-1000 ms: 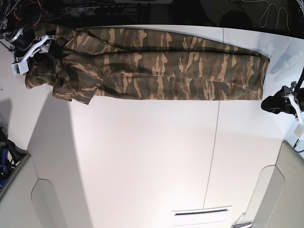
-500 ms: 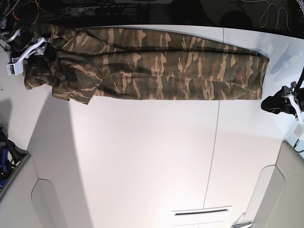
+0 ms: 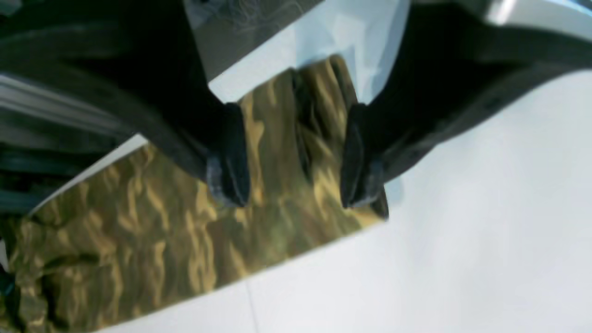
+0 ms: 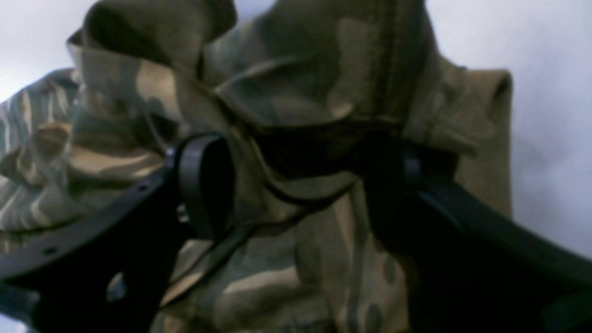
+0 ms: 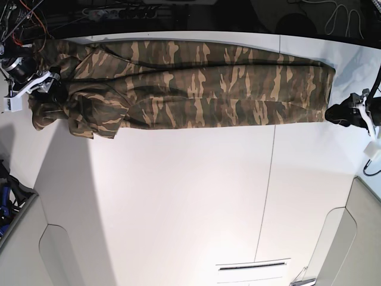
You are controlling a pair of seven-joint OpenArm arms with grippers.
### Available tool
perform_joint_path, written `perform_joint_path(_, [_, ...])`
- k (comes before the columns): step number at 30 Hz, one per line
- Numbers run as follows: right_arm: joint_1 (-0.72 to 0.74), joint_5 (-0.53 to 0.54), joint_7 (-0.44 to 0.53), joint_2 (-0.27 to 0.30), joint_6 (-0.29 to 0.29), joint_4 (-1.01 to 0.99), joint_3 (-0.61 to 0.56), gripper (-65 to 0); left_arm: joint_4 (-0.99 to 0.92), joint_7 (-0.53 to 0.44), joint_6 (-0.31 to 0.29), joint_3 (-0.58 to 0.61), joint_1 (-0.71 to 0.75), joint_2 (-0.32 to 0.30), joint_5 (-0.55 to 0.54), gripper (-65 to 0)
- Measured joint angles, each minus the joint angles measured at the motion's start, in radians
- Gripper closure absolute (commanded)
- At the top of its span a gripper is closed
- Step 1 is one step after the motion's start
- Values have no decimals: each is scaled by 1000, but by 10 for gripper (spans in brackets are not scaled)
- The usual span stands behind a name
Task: Fold the T-shirt properly
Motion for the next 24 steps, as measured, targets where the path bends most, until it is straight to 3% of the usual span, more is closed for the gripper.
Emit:
perform_joint_path(2, [8, 0, 7, 0, 0, 0, 0, -441, 0, 0, 0, 0, 20, 0, 6, -348])
perform_joint_path(6, [45, -6, 4, 0, 0, -5, 0, -441, -2, -15, 0, 0, 28, 5, 118, -348])
perform_joint_path(9, [72, -24, -6, -1, -5, -7, 0, -441, -2, -30, 0, 0, 27, 5, 114, -351])
perform_joint_path(13, [80, -24, -9, -1, -8, -9, -1, -441, -2, -38, 0, 0, 40, 5, 112, -452])
perform_joint_path(18, [81, -24, -9, -3, -8, -10, -1, -441, -2, -77, 0, -2, 106, 10, 113, -467])
perform_joint_path(24, [81, -13, -10, -3, -8, -10, -1, -441, -2, -82, 0, -2, 121, 103, 109, -467])
